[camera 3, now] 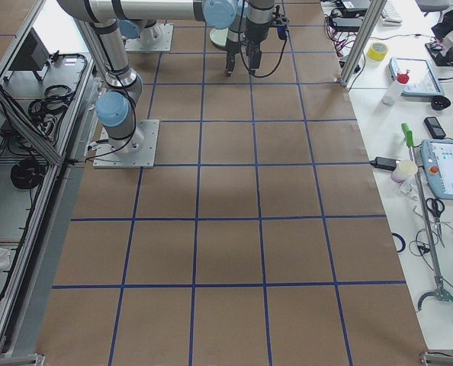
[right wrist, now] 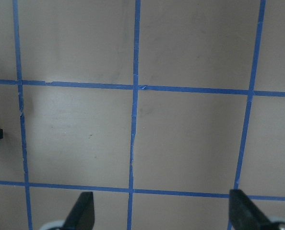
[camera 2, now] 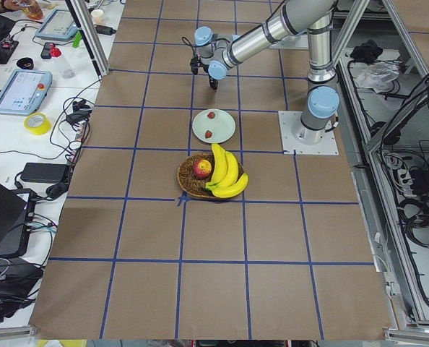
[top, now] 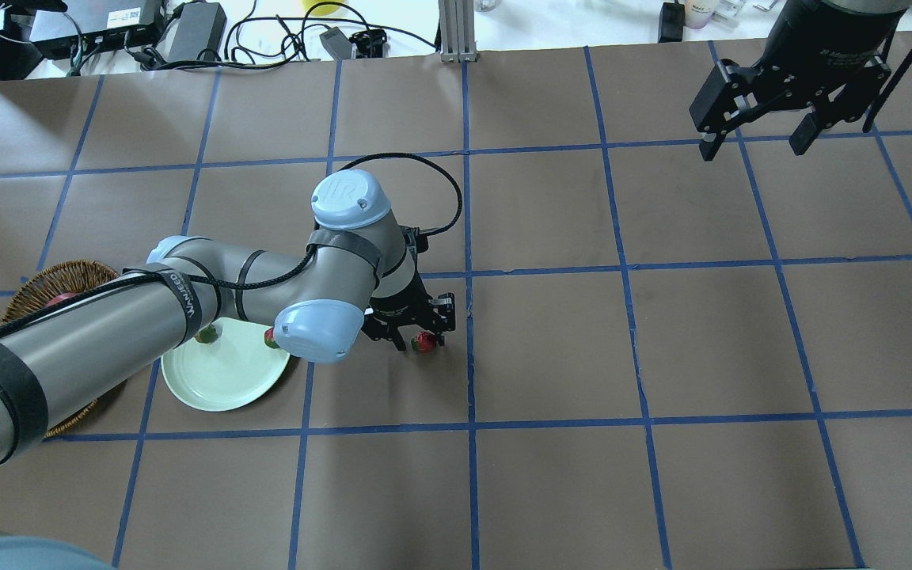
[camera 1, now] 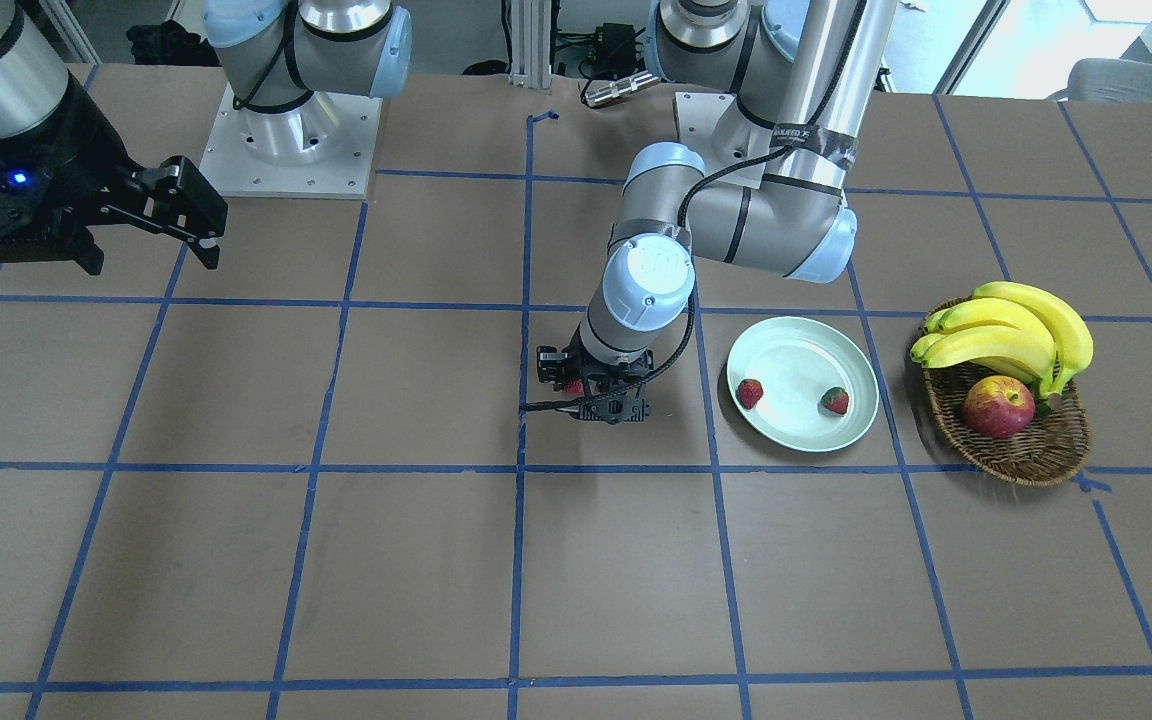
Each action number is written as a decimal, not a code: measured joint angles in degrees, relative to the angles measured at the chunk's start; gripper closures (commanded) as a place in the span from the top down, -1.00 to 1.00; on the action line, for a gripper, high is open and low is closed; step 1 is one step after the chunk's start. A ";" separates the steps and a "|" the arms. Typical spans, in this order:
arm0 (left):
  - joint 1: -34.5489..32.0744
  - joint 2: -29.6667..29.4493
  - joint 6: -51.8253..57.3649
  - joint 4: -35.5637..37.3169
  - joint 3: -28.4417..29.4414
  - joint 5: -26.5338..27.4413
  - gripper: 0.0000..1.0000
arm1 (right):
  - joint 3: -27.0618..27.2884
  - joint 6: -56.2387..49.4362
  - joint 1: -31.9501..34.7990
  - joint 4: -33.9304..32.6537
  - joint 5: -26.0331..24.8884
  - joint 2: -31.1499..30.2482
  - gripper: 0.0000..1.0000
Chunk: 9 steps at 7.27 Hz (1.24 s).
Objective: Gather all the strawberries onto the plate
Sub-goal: 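Carry the last strawberry onto the plate and release it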
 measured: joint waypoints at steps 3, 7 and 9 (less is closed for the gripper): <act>0.35 0.53 -0.13 -0.37 1.15 -0.06 -1.00 | 0.02 0.00 0.00 0.00 0.00 0.00 1.00; 8.61 3.30 5.09 -14.16 9.99 6.27 -1.00 | 0.33 0.00 0.00 -0.01 -0.08 0.00 1.00; 15.35 4.00 11.34 -17.56 10.38 12.41 -1.00 | 0.35 0.00 0.01 0.00 -0.09 0.00 1.00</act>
